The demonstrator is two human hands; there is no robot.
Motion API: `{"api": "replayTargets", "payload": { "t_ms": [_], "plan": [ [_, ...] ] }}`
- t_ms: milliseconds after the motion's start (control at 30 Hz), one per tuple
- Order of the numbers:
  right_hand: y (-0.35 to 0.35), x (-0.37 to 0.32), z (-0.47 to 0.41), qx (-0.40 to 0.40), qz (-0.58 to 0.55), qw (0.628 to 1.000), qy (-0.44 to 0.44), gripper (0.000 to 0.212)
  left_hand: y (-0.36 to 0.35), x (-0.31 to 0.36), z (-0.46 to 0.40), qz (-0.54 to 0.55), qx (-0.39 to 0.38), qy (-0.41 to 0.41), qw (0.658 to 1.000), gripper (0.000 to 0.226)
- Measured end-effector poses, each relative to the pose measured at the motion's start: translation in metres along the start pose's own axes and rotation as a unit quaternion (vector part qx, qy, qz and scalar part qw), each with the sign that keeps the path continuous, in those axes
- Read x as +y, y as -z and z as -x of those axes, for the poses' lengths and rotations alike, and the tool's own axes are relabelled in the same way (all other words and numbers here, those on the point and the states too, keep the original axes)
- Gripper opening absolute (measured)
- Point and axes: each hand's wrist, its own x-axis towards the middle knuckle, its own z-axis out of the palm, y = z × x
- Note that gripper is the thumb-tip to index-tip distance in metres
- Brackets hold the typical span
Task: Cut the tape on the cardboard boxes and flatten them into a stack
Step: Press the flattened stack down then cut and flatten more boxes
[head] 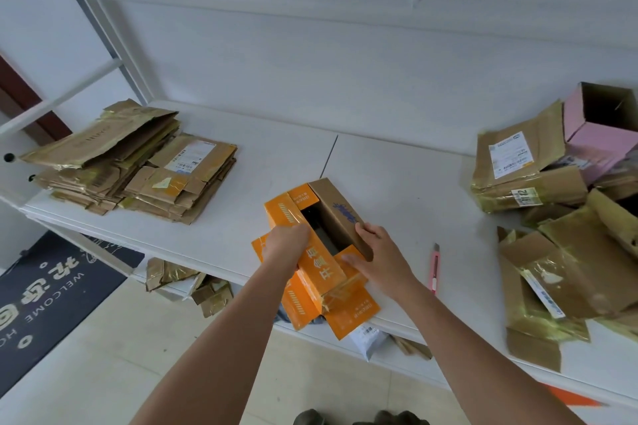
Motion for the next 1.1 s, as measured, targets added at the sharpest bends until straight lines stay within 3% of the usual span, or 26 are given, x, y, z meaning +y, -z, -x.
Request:
{"api": "replayTargets", "payload": {
  "t_ms": [133,267,433,533,633,767,867,933,1000,1100],
  "plan": [
    [0.001,-0.005,-0.001,0.009,0.002,1.0,-0.002,0.079,-0.008,0.003,0.003,-0.025,-0.012,0.006,1.0,0.054],
    [0.002,-0.005,0.0,0.001,-0.01,1.0,-0.002,0.078,-0.005,0.006,0.005,-0.016,-0.038,0.008,0.999,0.048],
    [0.003,0.0,0.003,0.003,-0.041,0.999,-0.004,0.064,0.028,-0.005,0.013,0.144,-0.169,-0.004,0.975,0.012],
    [0.004,-0.003,0.001,0.041,-0.091,0.995,-0.013,0.048,0.053,-0.024,0.01,0.277,-0.196,0.003,0.941,0.016],
    [0.008,-0.013,-0.003,0.107,-0.115,0.988,-0.006,0.043,0.063,-0.035,0.007,0.305,-0.219,-0.007,0.927,0.025],
    [0.028,-0.036,-0.013,0.186,-0.116,0.973,0.065,0.056,0.07,-0.034,0.007,0.338,-0.203,-0.02,0.919,0.031],
    [0.051,-0.06,-0.022,0.236,-0.058,0.955,0.171,0.058,0.073,-0.026,0.005,0.381,-0.143,-0.015,0.913,0.037],
    [0.065,-0.075,-0.025,0.231,-0.031,0.944,0.235,0.057,0.073,-0.019,0.001,0.317,-0.051,-0.014,0.947,0.067],
    [0.075,-0.084,-0.025,0.206,-0.021,0.943,0.262,0.056,0.073,-0.012,0.001,0.162,0.052,-0.043,0.985,0.098],
    [0.077,-0.082,-0.022,0.148,-0.028,0.958,0.245,0.055,0.069,-0.013,-0.005,-0.031,0.086,-0.155,0.984,0.108]
  ]
}}
